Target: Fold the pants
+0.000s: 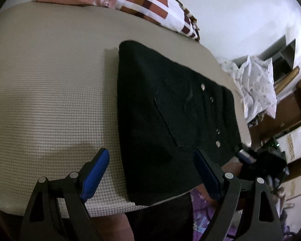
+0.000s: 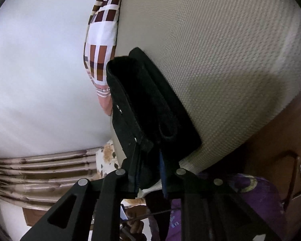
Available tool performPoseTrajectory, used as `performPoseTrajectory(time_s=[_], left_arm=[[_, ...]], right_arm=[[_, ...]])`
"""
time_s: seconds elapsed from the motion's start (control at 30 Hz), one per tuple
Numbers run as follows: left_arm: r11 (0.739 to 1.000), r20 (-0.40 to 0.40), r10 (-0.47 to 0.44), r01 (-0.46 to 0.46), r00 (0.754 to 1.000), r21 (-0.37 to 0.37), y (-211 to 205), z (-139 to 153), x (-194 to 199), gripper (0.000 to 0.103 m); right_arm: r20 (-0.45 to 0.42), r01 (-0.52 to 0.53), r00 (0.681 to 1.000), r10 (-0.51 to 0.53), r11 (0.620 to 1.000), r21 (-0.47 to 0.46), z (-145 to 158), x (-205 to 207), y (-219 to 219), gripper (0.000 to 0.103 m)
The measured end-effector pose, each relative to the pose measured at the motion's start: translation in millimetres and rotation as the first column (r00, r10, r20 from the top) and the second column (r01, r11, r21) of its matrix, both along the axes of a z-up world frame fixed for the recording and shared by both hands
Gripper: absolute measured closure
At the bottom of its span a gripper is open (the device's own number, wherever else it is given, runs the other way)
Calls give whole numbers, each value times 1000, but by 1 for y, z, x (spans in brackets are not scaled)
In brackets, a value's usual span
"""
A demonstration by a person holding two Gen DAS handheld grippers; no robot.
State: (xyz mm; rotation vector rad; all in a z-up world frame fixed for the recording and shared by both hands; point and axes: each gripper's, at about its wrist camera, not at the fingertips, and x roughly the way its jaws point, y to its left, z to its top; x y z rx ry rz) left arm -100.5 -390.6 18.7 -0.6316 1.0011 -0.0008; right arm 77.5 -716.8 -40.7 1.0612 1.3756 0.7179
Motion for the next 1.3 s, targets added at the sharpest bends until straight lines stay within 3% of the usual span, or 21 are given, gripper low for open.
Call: performPoseTrajectory(time_s=[0.1, 0.17, 0.43, 0.47, 0.5, 0.53, 0.6, 0.73, 0.83, 1.07, 1.2, 1.3], left_arm=[[1000, -8, -15, 14, 1000, -9, -5, -4, 0, 17], [1000, -14, -23, 23, 1000, -6, -8, -5, -1, 17], [1000, -33, -30, 31, 999, 7, -13, -10, -2, 17], [999, -36, -30, 30, 999, 10, -13, -10, -2, 17], [999, -36, -28, 29, 999, 13, -14, -10, -2, 17], [1000, -29, -24, 25, 999, 16, -13, -8, -3, 17], [1000, -16, -18, 18, 1000, 24, -12, -5, -3, 17], [999, 14, -8, 7, 1000, 52, -5, 7, -5, 17], [996, 20, -11, 9, 1000, 91, 2, 13, 0, 17], [997, 3, -24, 24, 1000, 72, 17, 6, 24, 17], [995, -26, -39, 42, 999, 95, 17, -2, 36, 17], [992, -35, -52, 56, 998, 115, 14, -6, 41, 17]], right_arm=[[20, 49, 999, -49, 999, -24, 6, 7, -17, 67], [27, 70, 997, -70, 997, -15, 8, 13, -22, 64], [115, -54, 991, 70, 990, -131, 16, 24, 14, 54], [143, -62, 986, 88, 983, -175, 18, 24, 20, 55], [162, -66, 982, 101, 975, -211, 19, 22, 21, 69], [171, -75, 978, 120, 965, -250, 19, 21, 22, 74], [161, -71, 981, 110, 970, -232, 15, 20, 17, 78], [170, -67, 980, 100, 979, -191, 20, 18, 14, 79], [174, -74, 977, 119, 967, -245, 15, 19, 17, 79], [152, -73, 983, 106, 976, -204, 3, 22, 13, 79], [171, -79, 978, 117, 974, -210, 9, 21, 16, 71], [223, -89, 962, 157, 955, -284, 21, 23, 23, 64]])
